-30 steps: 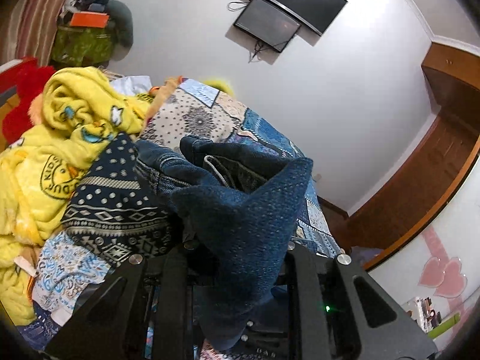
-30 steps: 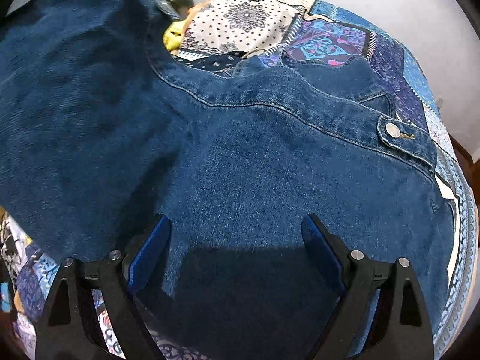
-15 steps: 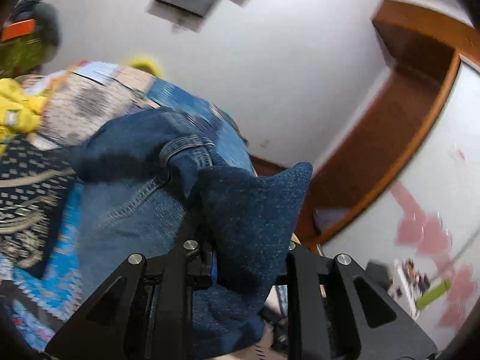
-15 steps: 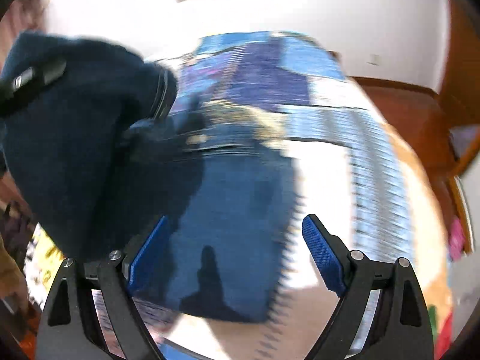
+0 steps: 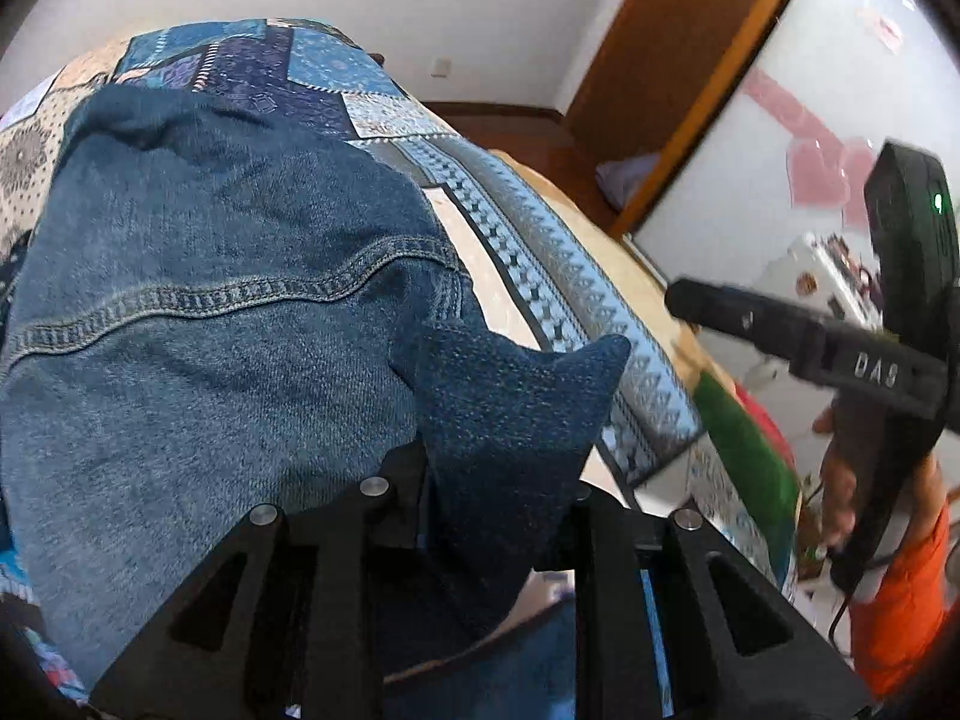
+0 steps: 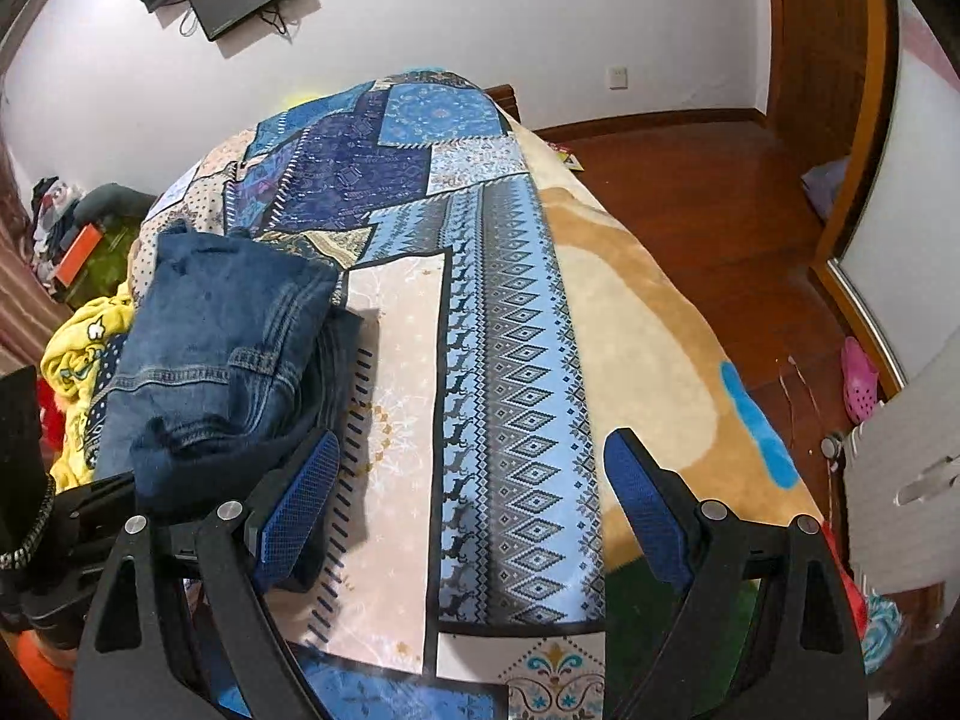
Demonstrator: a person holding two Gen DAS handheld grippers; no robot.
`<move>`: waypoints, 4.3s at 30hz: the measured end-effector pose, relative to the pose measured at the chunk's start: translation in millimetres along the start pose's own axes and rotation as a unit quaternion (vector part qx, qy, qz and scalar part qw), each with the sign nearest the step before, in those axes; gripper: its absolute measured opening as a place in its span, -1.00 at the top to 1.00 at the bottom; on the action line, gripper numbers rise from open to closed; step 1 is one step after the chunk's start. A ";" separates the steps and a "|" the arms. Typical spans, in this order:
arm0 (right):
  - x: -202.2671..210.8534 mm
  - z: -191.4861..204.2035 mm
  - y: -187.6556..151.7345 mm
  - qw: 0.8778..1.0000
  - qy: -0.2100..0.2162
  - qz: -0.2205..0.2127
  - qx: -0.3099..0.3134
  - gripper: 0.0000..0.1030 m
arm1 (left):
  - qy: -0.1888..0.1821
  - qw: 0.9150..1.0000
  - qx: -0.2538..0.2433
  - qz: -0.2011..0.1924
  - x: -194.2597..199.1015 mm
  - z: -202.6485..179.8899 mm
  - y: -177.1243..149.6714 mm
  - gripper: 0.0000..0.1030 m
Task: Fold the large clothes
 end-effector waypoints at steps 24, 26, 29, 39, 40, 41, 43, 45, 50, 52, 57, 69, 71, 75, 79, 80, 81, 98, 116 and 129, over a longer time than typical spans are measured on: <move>-51.4 91.8 -39.1 0.992 0.049 0.065 0.091 -0.72 | 0.197 0.980 0.022 -0.018 81.6 122.0 -38.5 -0.84; -51.0 81.3 -46.6 0.993 0.058 0.071 0.069 -0.72 | 0.172 0.983 0.053 -0.025 88.1 127.8 -50.9 -0.88; -43.8 64.0 -52.8 0.994 0.069 0.074 0.035 -0.86 | 0.152 0.984 0.084 -0.033 94.3 132.1 -59.3 -0.91; -20.9 57.6 -48.7 0.994 0.057 0.075 0.064 -0.90 | 0.153 0.985 0.081 -0.021 120.8 132.0 -46.3 -0.91; -20.9 59.2 -45.5 0.993 0.061 0.072 0.065 -0.90 | 0.150 0.985 0.080 -0.026 123.8 133.6 -40.4 -0.91; -20.6 61.9 -40.5 0.993 0.068 0.068 0.064 -0.90 | 0.146 0.985 0.082 -0.031 126.0 136.1 -33.9 -0.91; -23.4 67.1 -31.8 0.993 0.084 0.062 0.061 -0.90 | 0.139 0.986 0.087 -0.038 126.9 141.9 -19.6 -0.91; -30.1 73.7 -22.9 0.991 0.102 0.060 0.057 -0.90 | 0.127 0.986 0.097 -0.039 122.0 148.4 -6.3 -0.91; -63.6 82.7 -8.0 0.985 0.148 0.088 0.029 -0.90 | 0.062 0.985 0.158 -0.018 92.0 170.2 10.8 -0.91; -85.7 83.7 -5.8 0.982 0.151 0.114 0.020 -0.90 | 0.034 0.982 0.186 0.001 74.2 179.2 12.3 -0.91; -129.0 85.4 -8.0 0.966 0.192 0.170 -0.013 -0.90 | -0.015 0.968 0.247 0.025 35.4 201.8 11.2 -0.91; -162.3 95.6 -9.3 0.931 0.292 0.203 -0.082 -0.50 | -0.124 0.942 0.309 0.039 -2.8 211.9 9.7 -0.78; -160.8 92.4 -9.2 0.927 0.295 0.206 -0.104 -0.28 | -0.113 0.944 0.306 0.039 -2.2 210.2 10.5 -0.57; -147.2 92.0 -4.8 0.931 0.288 0.196 -0.114 0.12 | -0.108 0.949 0.295 0.026 12.4 206.8 15.5 -0.24; -126.4 115.4 6.8 0.943 0.272 0.172 -0.084 0.29 | -0.105 0.954 0.282 0.007 42.9 201.6 21.2 -0.03; -117.4 123.0 10.0 0.945 0.274 0.163 -0.071 0.30 | -0.103 0.956 0.274 -0.002 56.1 200.6 24.4 -0.01; -107.5 132.1 12.8 0.948 0.274 0.154 -0.055 0.31 | -0.102 0.958 0.266 -0.014 70.3 199.5 27.4 -0.01; -27.6 307.4 52.8 0.935 0.351 0.045 0.020 0.32 | -0.025 0.964 0.203 -0.167 273.4 273.2 53.8 0.00; -219.2 399.0 -1.4 0.938 0.297 0.177 0.013 0.32 | 0.010 0.928 0.369 -0.037 176.8 466.2 -34.6 -0.06; -189.3 382.7 -18.7 0.965 0.180 0.128 0.139 -0.47 | 0.148 0.942 0.300 -0.039 203.1 421.9 -63.6 -0.71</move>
Point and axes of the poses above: each gripper's, at about its wrist camera, not at the fingertips, and x roughly against the way its jaws point, z to its left, y to its top, the point moved 3 cm from there along -x, roughly the way its jaws point, and after that the axes turned 6 degrees about -z, right-handed, at the moved point
